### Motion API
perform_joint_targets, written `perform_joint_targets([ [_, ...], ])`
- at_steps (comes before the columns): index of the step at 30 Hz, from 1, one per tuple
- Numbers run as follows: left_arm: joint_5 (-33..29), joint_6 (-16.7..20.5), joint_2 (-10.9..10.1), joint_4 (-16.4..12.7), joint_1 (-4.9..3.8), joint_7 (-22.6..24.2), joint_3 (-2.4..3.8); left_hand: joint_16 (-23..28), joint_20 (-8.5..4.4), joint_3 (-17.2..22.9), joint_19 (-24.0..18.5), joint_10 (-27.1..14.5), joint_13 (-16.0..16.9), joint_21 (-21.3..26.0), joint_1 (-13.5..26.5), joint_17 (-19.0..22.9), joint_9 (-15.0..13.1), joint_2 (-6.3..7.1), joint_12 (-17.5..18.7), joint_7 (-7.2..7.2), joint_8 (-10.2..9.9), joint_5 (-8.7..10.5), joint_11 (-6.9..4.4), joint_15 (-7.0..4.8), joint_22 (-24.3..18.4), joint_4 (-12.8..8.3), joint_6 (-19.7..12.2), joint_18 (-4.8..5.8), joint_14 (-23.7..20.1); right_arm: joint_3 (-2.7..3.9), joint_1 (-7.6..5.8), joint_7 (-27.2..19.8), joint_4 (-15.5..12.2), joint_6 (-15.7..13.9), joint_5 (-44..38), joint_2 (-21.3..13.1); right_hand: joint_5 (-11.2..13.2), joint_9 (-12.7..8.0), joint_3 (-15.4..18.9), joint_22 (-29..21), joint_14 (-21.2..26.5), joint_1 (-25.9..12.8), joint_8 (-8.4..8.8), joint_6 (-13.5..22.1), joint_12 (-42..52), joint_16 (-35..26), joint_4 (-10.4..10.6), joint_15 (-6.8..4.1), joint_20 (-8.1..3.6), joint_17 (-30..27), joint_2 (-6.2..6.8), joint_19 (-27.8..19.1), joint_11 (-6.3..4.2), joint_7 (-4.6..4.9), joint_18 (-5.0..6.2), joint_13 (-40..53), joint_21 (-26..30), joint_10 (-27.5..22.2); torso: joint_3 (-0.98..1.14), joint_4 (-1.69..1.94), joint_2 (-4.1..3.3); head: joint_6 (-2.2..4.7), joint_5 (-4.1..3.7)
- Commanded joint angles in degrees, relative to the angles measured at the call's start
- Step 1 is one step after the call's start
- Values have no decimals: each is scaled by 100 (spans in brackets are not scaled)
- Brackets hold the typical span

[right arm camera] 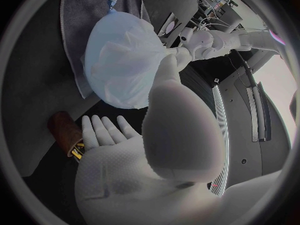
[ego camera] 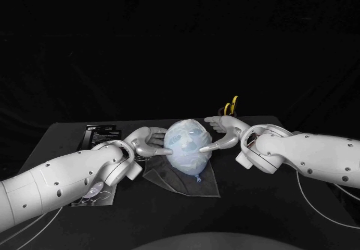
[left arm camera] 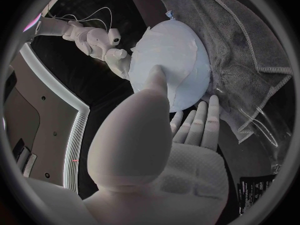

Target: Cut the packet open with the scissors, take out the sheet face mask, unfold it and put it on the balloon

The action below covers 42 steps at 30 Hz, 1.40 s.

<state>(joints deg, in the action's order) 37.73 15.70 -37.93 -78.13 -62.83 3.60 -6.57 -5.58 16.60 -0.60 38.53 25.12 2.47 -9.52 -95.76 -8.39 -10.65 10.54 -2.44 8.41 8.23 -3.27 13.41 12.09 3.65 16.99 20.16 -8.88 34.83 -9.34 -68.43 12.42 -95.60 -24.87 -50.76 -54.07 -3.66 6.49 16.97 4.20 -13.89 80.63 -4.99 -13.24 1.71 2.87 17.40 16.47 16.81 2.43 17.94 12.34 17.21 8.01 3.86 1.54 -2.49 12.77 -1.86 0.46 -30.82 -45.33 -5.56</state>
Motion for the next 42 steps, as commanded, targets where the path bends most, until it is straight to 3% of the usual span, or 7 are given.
perform_joint_targets([
  [1, -1, 51, 24, -10, 1, 22, 4, -25, 2, 27, 64, 31, 5, -21, 57, -7, -5, -10, -5, 680, 24, 38, -2, -7, 10, 8, 31, -50, 55, 2, -7, 139, 23, 40, 217, -27, 17, 107, 16, -6, 21, -61, -60, -173, -35, -27, -1, 0, 4, -3, -2, -41, 0, 608, 6, -10, -29, -93, -8, 11, -1, 1, -17],
  [7, -24, 49, 29, -17, 1, 41, 4, -29, 3, 22, 94, 28, 4, -29, 68, -11, -5, -4, -4, 680, 24, 38, -2, -5, 12, 9, 30, -50, 76, -1, 31, 103, 99, 56, 555, 52, -3, 161, 14, 18, -189, -68, -95, -143, -8, 28, -2, -11, 1, 37, -3, 26, -3, 649, 13, 9, -53, -34, -5, 18, -6, 10, -8],
  [12, -44, 51, 29, -30, 1, 54, 4, -30, 4, 21, 104, 29, 4, -31, 73, -11, -6, -4, -4, 680, 25, 38, -2, -4, 12, 9, 31, -50, 77, -6, 87, 49, 143, 114, 765, 176, -15, 221, 21, 41, -667, -47, -209, -200, 98, 202, -4, -59, -4, 133, -8, 101, -12, 810, 45, 69, -87, 365, -8, 15, -9, 8, -5],
  [15, -48, 55, 28, -34, 1, 59, 4, -30, 4, 21, 104, 29, 4, -31, 73, -11, -6, -4, -4, 680, 25, 38, -2, -4, 12, 9, 31, -50, 77, -8, 124, 32, 186, 133, 870, 243, -14, 227, 10, 46, -734, -58, -226, -189, 95, 222, -1, -63, -4, 146, -13, 116, -19, 823, 51, 66, -94, 381, -5, 13, -6, -3, 4],
  [22, -53, 64, 21, -36, 1, 68, 4, -31, 4, 21, 115, 30, 4, -33, 82, -12, -7, -6, -3, 681, 26, 37, -2, -2, 12, 9, 33, -49, 84, -12, 200, -16, 289, 97, 1105, 392, -16, 230, 16, 40, -395, -105, -252, -66, 6, 111, -1, -44, 0, 80, -8, 98, -14, 866, 47, 14, -93, 97, -2, 9, -3, -12, 12],
  [31, -74, 83, 1, -51, 1, 98, 4, -31, 4, 21, 115, 30, 4, -33, 82, -12, -7, -6, -3, 681, 26, 37, -2, -2, 12, 9, 33, -49, 84, -13, 259, -56, 361, 6, 1256, 490, -26, 257, 7, 50, -469, -85, -295, -26, -12, 123, -2, -46, -2, 93, -12, 131, -16, 884, 46, 9, -106, 47, -2, 5, -1, -12, 25],
  [42, -275, 169, -69, -145, 3, 314, 5, -37, 5, 27, 149, 33, 4, -41, 94, -19, -10, -12, -3, 684, 29, 37, -2, 1, 14, 9, 38, -47, 117, -14, 362, -103, 383, -17, 1504, 618, -147, 385, -229, 131, -1130, 155, -518, -50, 15, 339, 3, -130, -9, 221, -52, 406, -79, 928, 122, 29, -211, 201, -7, 8, -10, -14, 28],
])
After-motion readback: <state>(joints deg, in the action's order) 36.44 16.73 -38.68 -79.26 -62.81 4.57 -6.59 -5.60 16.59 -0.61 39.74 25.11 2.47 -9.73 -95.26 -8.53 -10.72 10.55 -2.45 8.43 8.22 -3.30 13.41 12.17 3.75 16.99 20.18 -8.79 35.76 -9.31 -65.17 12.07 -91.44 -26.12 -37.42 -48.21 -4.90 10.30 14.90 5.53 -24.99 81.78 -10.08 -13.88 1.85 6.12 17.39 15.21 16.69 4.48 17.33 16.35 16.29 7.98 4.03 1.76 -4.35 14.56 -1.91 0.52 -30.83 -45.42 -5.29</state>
